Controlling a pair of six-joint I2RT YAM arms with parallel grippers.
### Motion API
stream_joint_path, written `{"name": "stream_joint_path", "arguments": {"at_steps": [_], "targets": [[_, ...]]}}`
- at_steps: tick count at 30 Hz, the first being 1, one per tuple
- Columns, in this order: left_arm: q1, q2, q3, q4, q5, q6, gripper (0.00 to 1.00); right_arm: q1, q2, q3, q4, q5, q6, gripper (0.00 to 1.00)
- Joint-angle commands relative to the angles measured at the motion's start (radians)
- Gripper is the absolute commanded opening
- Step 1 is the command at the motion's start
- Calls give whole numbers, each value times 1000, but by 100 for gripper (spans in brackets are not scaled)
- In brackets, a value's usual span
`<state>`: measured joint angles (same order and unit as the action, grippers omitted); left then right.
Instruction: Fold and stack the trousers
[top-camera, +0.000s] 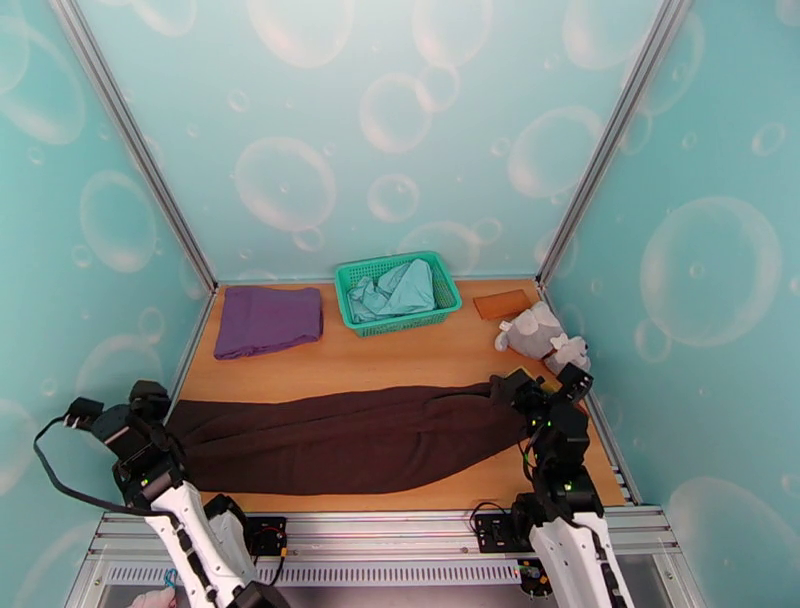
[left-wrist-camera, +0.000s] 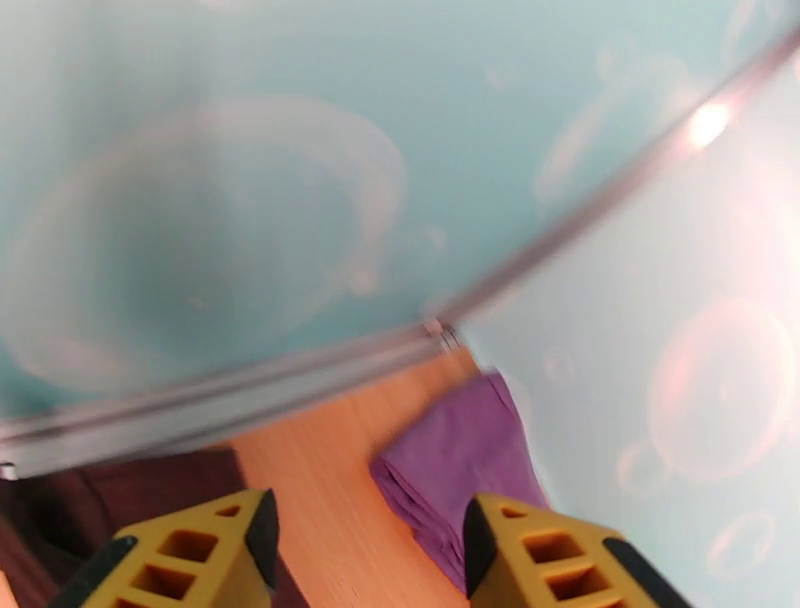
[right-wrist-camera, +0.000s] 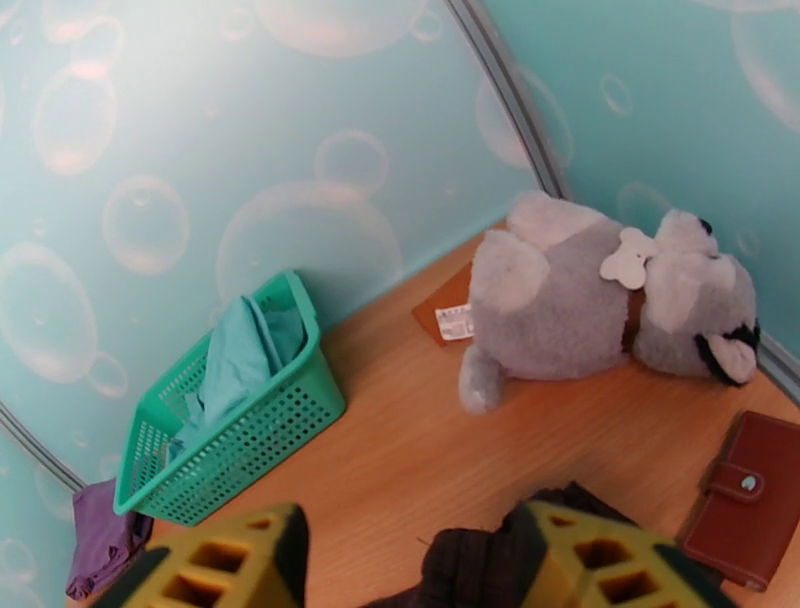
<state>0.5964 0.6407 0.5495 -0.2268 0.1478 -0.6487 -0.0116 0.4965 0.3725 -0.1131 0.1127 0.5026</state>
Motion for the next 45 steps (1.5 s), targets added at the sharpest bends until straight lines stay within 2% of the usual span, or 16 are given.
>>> {"name": "stream_joint_path", "arguments": {"at_steps": [1,3,5,7,10,13,15,17,19,21,24,28,33,36,39,45], "targets": [[-390,133,109,-19,62,115,63,69,195,124,-104,-87,-85,59],[-698,252,161,-26,-27,174,68,198,347,230,-144,-33,-136,58],[-895,380,200,-31,-34,227,72,302,467,316,-192,29,-180,59],[-1036,514,234,-23,-19,272,74,332,555,395,-275,92,-153,60],[-1244,660,271,94,-33,373,76,232,549,401,-317,96,-51,62],[-1412,750,282,308,-40,511,77,-20,432,281,-249,-130,3,63],[-1498,821,306,435,-32,624,77,-164,417,254,-265,-253,-17,63],[-1539,899,375,522,22,725,77,-236,458,263,-304,-329,-50,62],[-1544,1002,452,550,111,790,77,-275,499,268,-313,-384,-66,63],[-1544,1130,571,512,170,843,77,-301,523,263,-291,-426,-63,63],[-1546,1289,719,474,195,885,78,-323,553,262,-250,-472,-53,64],[-1544,1422,848,424,302,896,78,-329,578,267,-234,-521,-57,64],[-1568,1514,928,426,376,887,76,-361,523,262,-240,-502,-69,65],[-1583,1550,960,414,397,874,68,-434,485,265,-263,-529,-81,66],[-1612,1532,928,431,437,874,60,-493,451,264,-279,-553,-90,66],[-1686,1465,859,421,530,868,50,-496,447,250,-246,-570,-71,66]]}}
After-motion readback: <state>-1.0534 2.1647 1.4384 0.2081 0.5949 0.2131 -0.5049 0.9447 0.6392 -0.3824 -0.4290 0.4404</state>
